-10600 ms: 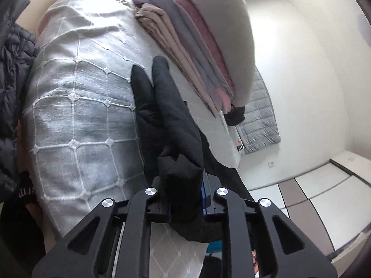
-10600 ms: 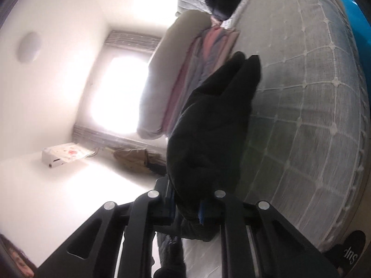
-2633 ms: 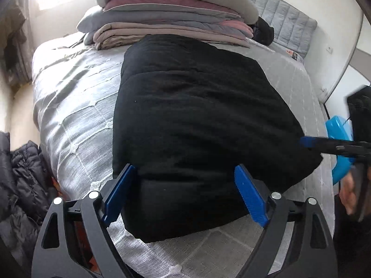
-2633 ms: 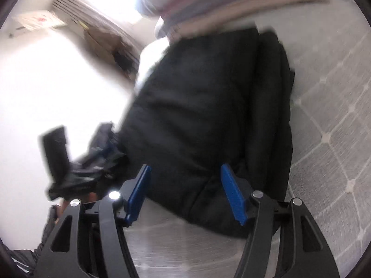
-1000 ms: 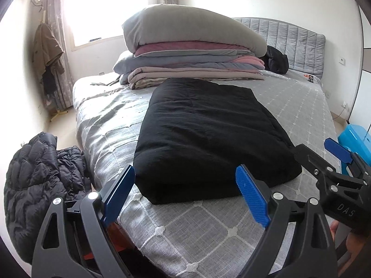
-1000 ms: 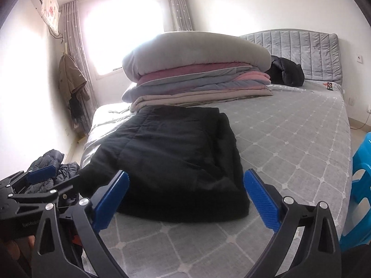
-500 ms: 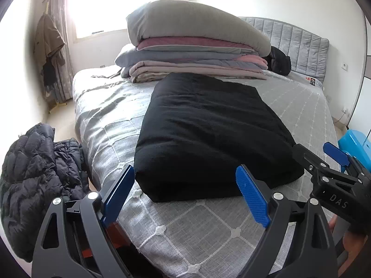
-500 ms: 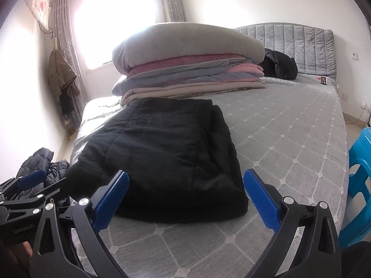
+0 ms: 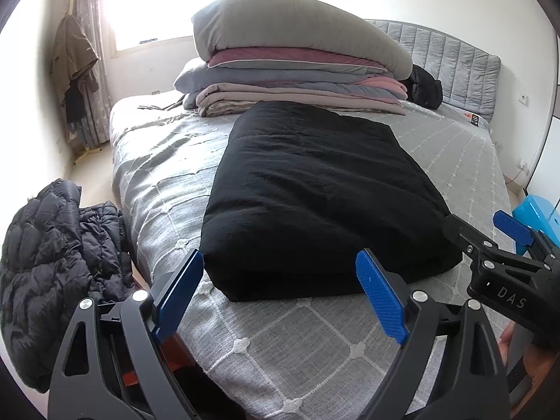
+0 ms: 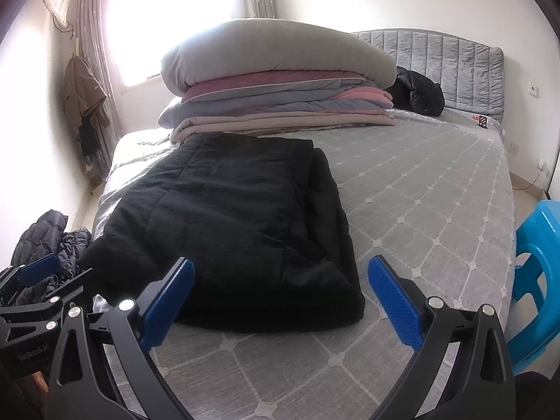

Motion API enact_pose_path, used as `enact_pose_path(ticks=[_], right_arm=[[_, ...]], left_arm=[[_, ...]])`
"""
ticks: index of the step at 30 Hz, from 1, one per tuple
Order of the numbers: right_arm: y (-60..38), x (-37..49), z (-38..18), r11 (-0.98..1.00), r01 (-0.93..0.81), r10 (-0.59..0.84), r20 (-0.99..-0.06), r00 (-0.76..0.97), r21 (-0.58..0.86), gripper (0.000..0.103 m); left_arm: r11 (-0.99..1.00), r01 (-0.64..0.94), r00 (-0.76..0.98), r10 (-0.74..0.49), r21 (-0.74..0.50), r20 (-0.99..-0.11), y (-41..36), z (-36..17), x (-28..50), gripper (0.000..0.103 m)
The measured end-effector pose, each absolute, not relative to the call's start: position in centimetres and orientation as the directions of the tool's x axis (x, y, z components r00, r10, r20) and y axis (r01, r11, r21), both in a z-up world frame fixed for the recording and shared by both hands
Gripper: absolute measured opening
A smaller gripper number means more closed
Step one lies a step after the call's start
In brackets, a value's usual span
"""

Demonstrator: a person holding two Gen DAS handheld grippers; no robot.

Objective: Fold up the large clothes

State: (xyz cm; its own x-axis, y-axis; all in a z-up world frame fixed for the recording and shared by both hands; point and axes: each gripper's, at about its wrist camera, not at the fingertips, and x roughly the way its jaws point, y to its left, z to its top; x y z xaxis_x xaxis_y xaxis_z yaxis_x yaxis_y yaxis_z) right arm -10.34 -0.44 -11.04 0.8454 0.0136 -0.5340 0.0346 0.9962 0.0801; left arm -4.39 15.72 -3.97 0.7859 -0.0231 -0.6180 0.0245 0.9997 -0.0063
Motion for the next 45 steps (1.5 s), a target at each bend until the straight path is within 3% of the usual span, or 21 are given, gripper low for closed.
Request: enact_pose_path(ticks=[45], right_arm=[[1.5,-10.9,-10.0,0.998,-0.004,0.034,-0.541,0.84,0.056,0.096]], left_arm=[[1.0,0.006,0.786,-0.016,-0.019,-0.618,16.4,-4.1,-4.8,0.085]])
